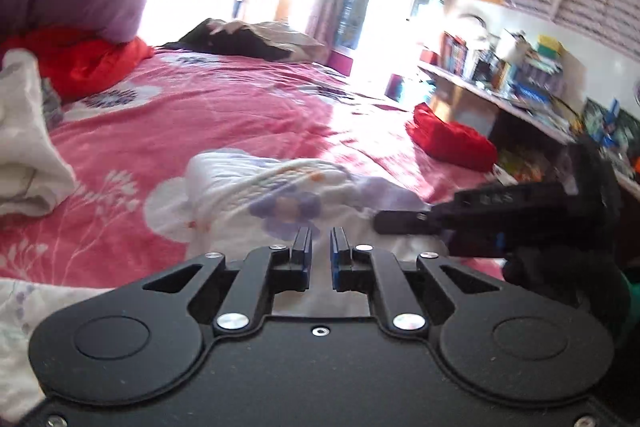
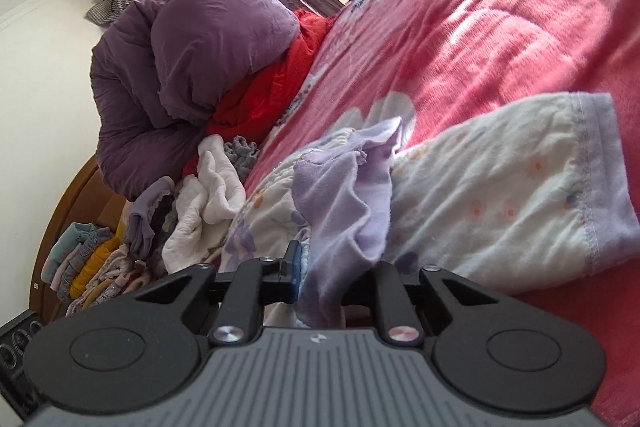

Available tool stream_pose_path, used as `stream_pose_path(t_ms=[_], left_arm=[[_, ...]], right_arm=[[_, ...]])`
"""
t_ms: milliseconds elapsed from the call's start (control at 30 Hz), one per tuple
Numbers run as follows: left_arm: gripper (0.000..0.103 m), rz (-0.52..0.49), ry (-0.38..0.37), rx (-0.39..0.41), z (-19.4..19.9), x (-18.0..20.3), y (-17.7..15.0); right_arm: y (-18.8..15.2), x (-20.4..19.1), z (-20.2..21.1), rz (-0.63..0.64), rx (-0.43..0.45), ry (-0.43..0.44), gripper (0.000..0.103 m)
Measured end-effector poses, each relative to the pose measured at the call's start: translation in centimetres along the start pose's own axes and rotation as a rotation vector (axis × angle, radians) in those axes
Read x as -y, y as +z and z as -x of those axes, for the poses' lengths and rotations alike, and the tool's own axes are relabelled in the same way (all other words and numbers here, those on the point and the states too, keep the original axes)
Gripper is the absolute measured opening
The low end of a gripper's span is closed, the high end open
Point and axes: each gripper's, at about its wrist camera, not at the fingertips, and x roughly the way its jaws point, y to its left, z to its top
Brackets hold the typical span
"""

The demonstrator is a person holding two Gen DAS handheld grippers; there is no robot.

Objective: Fold clothes

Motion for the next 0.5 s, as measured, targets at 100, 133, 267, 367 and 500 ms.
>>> stream_pose_path(t_ms=[100,133,267,367,500], left_arm=[[0.007,0.124,0.050,-0.004,0.3,-1.8,-0.1],[0.011,0.141,0.056,-0.010,0.3,-2.0,-0.1],[0.035,0.176,0.060,-0.045,0.0,-2.2,0.0],[0.048,0.176,0.048,-0.086,-0.4,-2.1,-0.4],[0.048,0.214,0.029,-0.104,-1.0,-2.4,-0.6]], right_arm=[[0.3,-0.4,1.2,0.011,0.040,0.002,0.017],[0.5,-0.4,2.1,0.011,0.061,-0.003,0.016],[1.2,-0.3,5.7,0.005,0.158,-0.050,0.016],[1.7,0.5,8.8,-0.031,0.242,-0.118,0.016],[1.4,2.6,12.4,-0.107,0.351,-0.220,0.016]])
